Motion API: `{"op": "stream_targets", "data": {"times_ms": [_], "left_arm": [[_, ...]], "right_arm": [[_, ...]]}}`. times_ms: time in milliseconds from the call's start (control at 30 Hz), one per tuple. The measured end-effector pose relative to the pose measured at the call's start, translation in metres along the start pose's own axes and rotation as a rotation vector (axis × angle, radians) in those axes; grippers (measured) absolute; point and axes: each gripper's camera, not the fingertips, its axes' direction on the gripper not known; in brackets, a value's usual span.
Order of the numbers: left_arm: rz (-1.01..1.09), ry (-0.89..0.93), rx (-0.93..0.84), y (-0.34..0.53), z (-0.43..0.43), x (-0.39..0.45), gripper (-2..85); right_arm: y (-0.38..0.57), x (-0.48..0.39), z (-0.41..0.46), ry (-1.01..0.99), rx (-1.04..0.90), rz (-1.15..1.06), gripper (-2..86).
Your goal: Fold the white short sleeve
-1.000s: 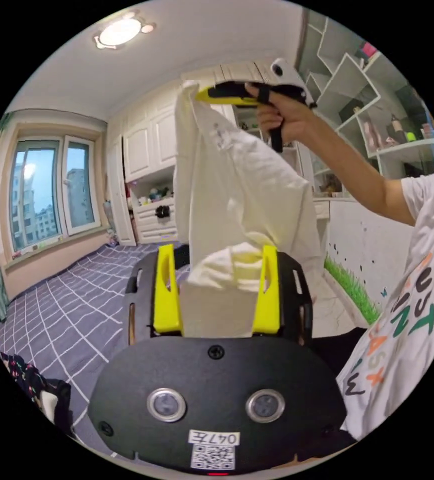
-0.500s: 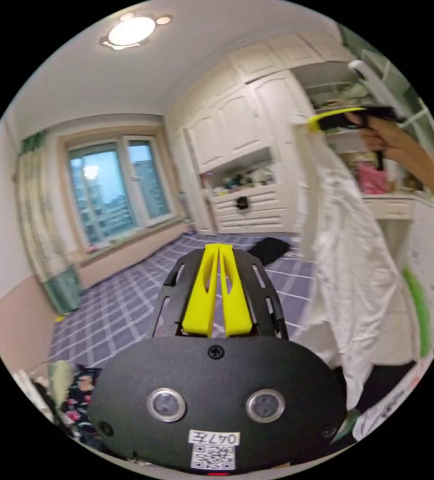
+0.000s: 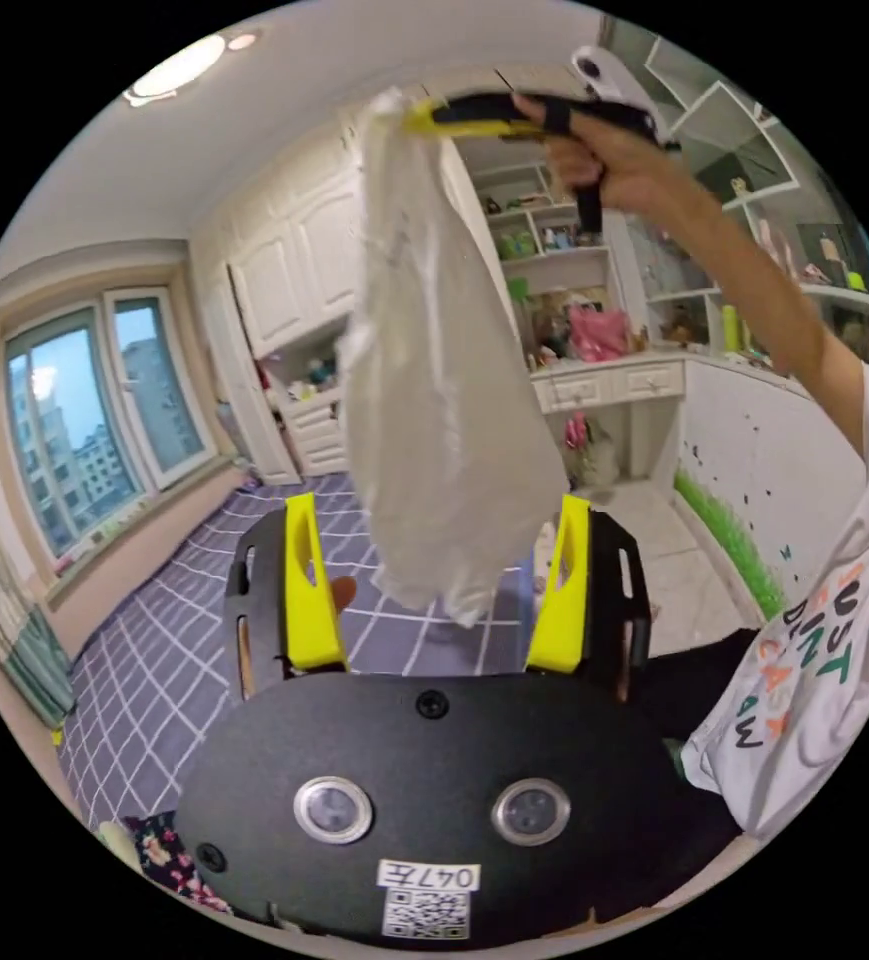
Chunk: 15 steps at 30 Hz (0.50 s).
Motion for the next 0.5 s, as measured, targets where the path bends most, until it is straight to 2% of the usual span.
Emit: {"op": "stream_targets", "data": {"times_ms": [33, 100, 133, 233, 300, 367, 500], "left_arm": [[0.007, 0.053, -0.013, 0.010, 0.041, 0.014, 27.0], [0.023, 0.179, -0.061, 0.017, 0.100, 0.037, 15.0], [0.059, 0.231, -0.084, 0.019, 0.128, 0.053, 0.8], [0.145, 0.164, -0.088, 0.021, 0.144, 0.076, -0.3], [0.159, 0.239, -0.109, 0.020, 0.136, 0.069, -0.5], [0.173, 0.275, -0.117, 0.023, 0.110, 0.054, -0.7], [0.148, 0.227, -0.065, 0.025, 0.044, 0.023, -0.8]], "right_arm": [[0.004, -0.008, 0.005, -0.018, -0.009, -0.007, -0.2], [0.009, -0.020, 0.011, -0.031, -0.040, -0.028, -0.2], [0.014, -0.027, 0.012, -0.029, -0.060, -0.051, -0.2], [0.033, -0.034, 0.010, 0.000, -0.122, -0.110, -0.1], [0.052, -0.023, 0.002, 0.012, -0.117, -0.112, -0.1], [0.069, -0.002, -0.010, 0.001, -0.111, -0.079, -0.1], [0.107, 0.048, -0.053, -0.063, -0.052, 0.010, -0.2]]}}
